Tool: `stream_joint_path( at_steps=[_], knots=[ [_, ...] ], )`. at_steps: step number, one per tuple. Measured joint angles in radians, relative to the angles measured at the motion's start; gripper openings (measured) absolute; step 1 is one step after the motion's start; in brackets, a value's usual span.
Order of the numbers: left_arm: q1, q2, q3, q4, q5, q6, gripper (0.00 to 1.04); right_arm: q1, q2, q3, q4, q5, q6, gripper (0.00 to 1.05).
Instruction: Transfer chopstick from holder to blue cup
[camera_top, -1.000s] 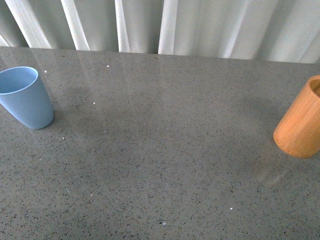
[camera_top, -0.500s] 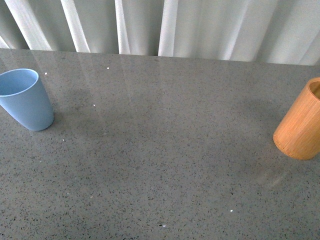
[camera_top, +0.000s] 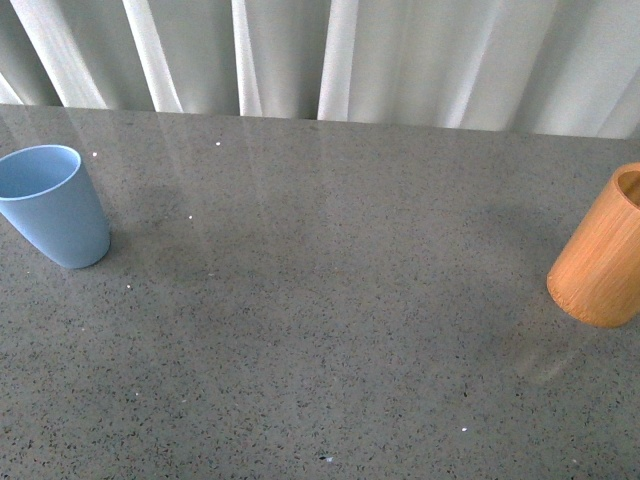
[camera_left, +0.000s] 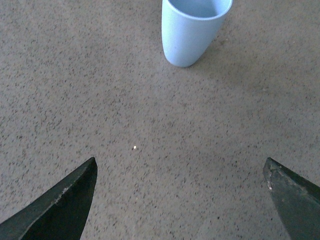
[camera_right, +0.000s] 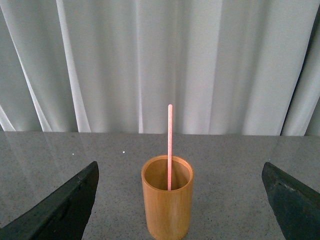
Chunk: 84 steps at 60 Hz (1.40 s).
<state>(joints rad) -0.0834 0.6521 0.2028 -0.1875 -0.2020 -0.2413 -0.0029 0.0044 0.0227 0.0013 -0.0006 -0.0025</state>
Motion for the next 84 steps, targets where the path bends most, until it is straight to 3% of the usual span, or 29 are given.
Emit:
stream_joint_path(
  at_steps=[21, 36, 52, 67, 84],
  knots=[
    [0.039, 0.503, 0.1, 0.426, 0.002, 0.058, 0.98, 0.0, 0.0, 0.0, 0.0, 0.0, 0.0, 0.95],
    [0.15, 0.757, 0.242, 0.614, 0.012, 0.213, 0.98, 0.0, 0.0, 0.0, 0.0, 0.0, 0.0, 0.95],
    [0.242, 0.916, 0.401, 0.625, 0.045, 0.337, 0.98, 0.0, 0.0, 0.0, 0.0, 0.0, 0.0, 0.95],
    [0.237, 0.982, 0.498, 0.492, 0.099, 0.42, 0.98, 0.0, 0.0, 0.0, 0.0, 0.0, 0.0, 0.95],
    [0.234, 1.044, 0.56, 0.443, 0.092, 0.457, 0.98, 0.0, 0.0, 0.0, 0.0, 0.0, 0.0, 0.95]
  ],
)
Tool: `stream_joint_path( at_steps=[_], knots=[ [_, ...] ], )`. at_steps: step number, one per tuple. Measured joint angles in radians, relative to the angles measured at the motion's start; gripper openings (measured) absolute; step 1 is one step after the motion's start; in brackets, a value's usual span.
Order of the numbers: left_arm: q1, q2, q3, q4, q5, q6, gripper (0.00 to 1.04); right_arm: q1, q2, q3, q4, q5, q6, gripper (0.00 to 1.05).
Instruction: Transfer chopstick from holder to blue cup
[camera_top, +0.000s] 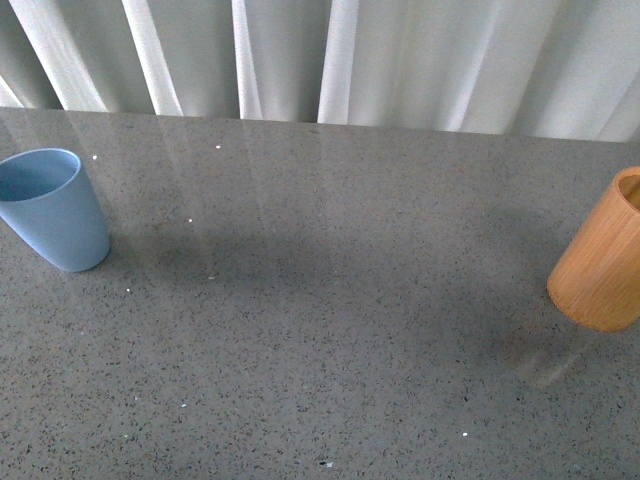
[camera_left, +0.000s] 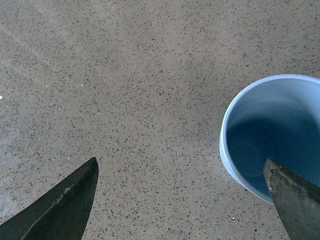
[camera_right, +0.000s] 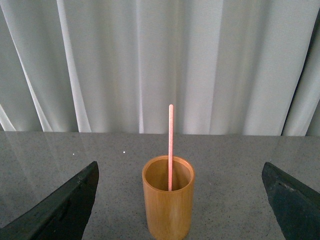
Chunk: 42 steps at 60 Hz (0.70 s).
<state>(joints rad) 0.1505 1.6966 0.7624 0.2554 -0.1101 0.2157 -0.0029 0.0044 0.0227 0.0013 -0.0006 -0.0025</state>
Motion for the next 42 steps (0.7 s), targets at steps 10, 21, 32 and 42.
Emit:
stream_joint_path(
  at_steps=[10, 21, 32, 42],
  knots=[
    [-0.012, 0.019, 0.013, -0.03, -0.022, 0.002, 0.98, 0.0, 0.0, 0.0, 0.0, 0.0, 0.0, 0.95],
    [-0.038, 0.039, 0.04, -0.055, -0.037, 0.006, 0.98, 0.0, 0.0, 0.0, 0.0, 0.0, 0.0, 0.95],
    [-0.082, 0.069, 0.075, -0.082, -0.041, 0.007, 0.98, 0.0, 0.0, 0.0, 0.0, 0.0, 0.0, 0.95],
    [-0.117, 0.101, 0.103, -0.097, -0.048, 0.006, 0.98, 0.0, 0.0, 0.0, 0.0, 0.0, 0.0, 0.95]
  ],
)
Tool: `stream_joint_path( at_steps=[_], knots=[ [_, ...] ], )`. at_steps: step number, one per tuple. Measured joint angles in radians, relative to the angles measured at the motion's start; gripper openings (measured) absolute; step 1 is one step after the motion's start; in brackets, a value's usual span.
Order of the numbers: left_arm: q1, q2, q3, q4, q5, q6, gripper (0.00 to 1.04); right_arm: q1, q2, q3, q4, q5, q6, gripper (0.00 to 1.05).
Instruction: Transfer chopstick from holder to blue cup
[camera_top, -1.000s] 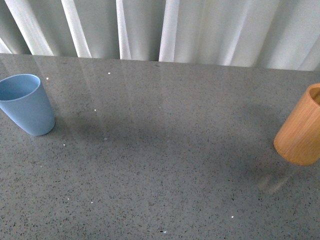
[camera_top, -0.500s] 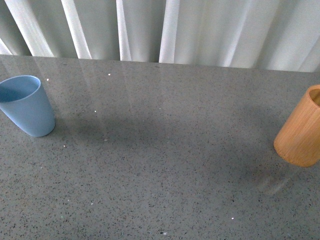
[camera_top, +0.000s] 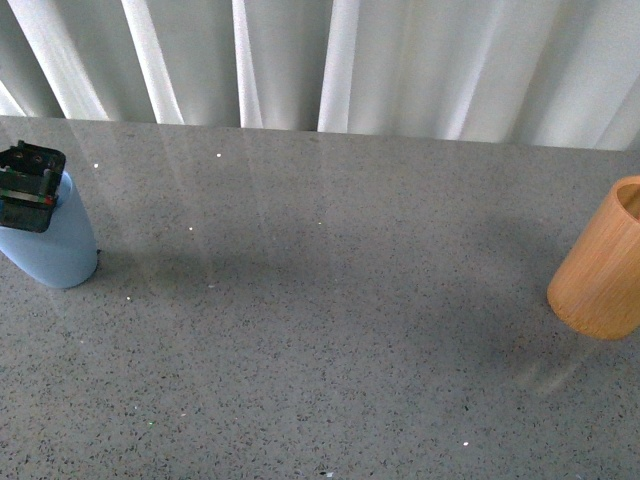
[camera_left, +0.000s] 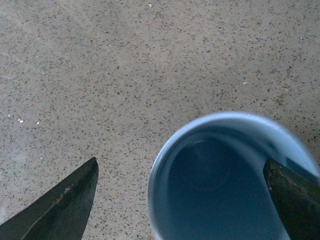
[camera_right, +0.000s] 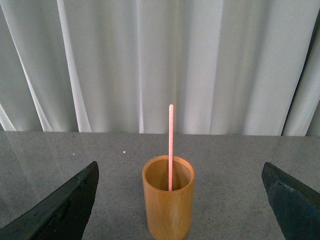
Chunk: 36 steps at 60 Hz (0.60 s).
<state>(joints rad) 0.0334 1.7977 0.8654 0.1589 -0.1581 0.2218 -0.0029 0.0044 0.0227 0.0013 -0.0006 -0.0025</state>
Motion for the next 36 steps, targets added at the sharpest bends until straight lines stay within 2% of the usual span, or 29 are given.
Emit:
stream_joint_path(
  at_steps=[6, 12, 17, 22, 36],
  knots=[
    [-0.025, 0.022, 0.012, -0.01, -0.002, -0.002, 0.97, 0.0, 0.0, 0.0, 0.0, 0.0, 0.0, 0.95],
    [-0.041, 0.031, 0.015, -0.004, -0.009, -0.002, 0.73, 0.0, 0.0, 0.0, 0.0, 0.0, 0.0, 0.95],
    [-0.042, 0.032, 0.016, -0.001, -0.009, -0.002, 0.6, 0.0, 0.0, 0.0, 0.0, 0.0, 0.0, 0.95],
    [-0.038, 0.035, 0.015, 0.011, -0.015, 0.003, 0.4, 0.0, 0.0, 0.0, 0.0, 0.0, 0.0, 0.95],
    [-0.028, 0.035, 0.014, 0.025, -0.013, 0.014, 0.03, 0.0, 0.0, 0.0, 0.0, 0.0, 0.0, 0.95]
  ],
)
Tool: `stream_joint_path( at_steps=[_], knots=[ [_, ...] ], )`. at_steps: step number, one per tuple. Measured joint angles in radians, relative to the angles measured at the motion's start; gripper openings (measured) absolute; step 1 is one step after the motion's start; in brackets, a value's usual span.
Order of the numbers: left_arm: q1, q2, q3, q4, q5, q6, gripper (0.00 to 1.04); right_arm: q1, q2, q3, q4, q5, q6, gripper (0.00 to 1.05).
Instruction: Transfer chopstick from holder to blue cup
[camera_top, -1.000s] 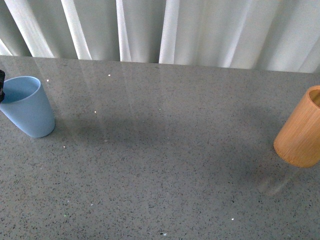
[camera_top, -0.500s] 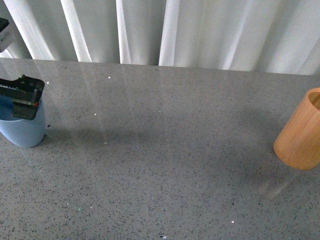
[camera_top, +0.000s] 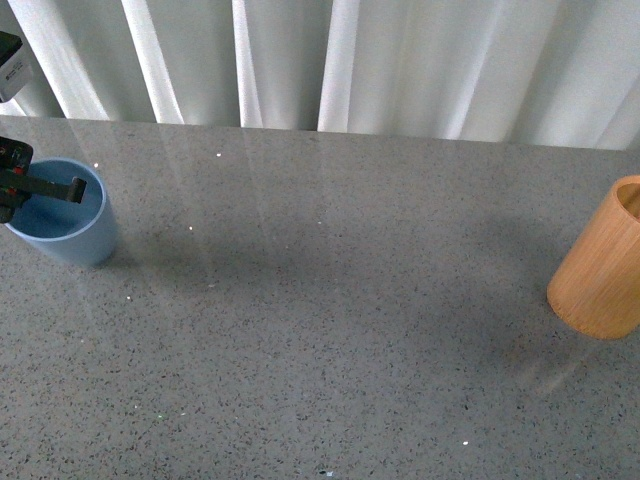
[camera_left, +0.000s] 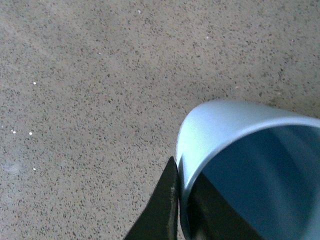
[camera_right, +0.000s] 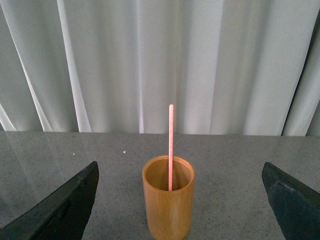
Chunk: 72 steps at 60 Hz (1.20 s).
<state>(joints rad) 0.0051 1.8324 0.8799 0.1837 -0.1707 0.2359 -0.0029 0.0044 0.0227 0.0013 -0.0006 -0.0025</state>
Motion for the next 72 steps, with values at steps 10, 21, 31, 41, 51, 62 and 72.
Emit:
stream_joint_path(
  at_steps=[10, 21, 31, 41, 51, 62, 72],
  knots=[
    [0.0, 0.0, -0.003, 0.0, 0.013, 0.006, 0.04, 0.0, 0.0, 0.0, 0.0, 0.0, 0.0, 0.95],
    [0.0, -0.006, -0.003, -0.004, 0.014, 0.016, 0.04, 0.0, 0.0, 0.0, 0.0, 0.0, 0.0, 0.95],
    [0.002, -0.027, -0.003, -0.048, 0.033, 0.038, 0.04, 0.0, 0.0, 0.0, 0.0, 0.0, 0.0, 0.95],
    [0.005, -0.083, 0.008, -0.133, 0.071, 0.093, 0.04, 0.0, 0.0, 0.0, 0.0, 0.0, 0.0, 0.95],
    [0.003, -0.145, 0.042, -0.234, 0.128, 0.107, 0.04, 0.0, 0.0, 0.0, 0.0, 0.0, 0.0, 0.95],
    [-0.049, -0.256, 0.063, -0.443, 0.235, 0.122, 0.04, 0.0, 0.0, 0.0, 0.0, 0.0, 0.0, 0.95],
    [-0.099, -0.301, 0.103, -0.643, 0.329, 0.128, 0.04, 0.0, 0.0, 0.0, 0.0, 0.0, 0.0, 0.95]
  ],
)
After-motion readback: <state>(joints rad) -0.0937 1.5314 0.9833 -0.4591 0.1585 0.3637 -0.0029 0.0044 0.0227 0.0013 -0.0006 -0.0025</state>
